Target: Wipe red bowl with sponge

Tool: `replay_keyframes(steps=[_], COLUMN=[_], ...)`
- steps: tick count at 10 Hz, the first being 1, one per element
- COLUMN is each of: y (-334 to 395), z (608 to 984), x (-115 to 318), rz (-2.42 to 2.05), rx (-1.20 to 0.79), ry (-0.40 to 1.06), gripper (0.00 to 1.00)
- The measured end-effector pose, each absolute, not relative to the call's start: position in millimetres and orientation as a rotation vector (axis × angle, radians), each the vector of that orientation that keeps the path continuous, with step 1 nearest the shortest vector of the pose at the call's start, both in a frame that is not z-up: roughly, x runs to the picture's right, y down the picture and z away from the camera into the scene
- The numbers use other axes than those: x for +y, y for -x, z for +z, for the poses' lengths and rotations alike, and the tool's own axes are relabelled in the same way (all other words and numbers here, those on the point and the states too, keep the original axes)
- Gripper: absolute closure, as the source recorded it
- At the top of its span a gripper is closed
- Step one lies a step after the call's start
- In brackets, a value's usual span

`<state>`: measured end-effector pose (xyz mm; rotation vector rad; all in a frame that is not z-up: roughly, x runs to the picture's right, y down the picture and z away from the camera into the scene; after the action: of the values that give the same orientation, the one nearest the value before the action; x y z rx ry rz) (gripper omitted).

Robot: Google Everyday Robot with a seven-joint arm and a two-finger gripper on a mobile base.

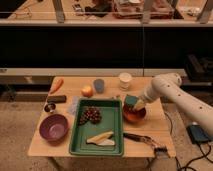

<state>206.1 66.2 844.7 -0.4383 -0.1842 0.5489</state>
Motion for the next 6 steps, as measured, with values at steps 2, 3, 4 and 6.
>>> replay_keyframes(steps=[2,3,4,6], y=[-194.0,-192.9,-193.5,-195.0], z=[817.5,809.3,801.9,795.4], x=[68.2,75.5,86.5,116.6], rz=[0.49,0.472,0.458,0.428], rx=[-0.222,-0.225,-0.22,-0.199], ry=[0.439,0.444,0.455,0.496], gripper=[1.0,1.0,1.0,1.0])
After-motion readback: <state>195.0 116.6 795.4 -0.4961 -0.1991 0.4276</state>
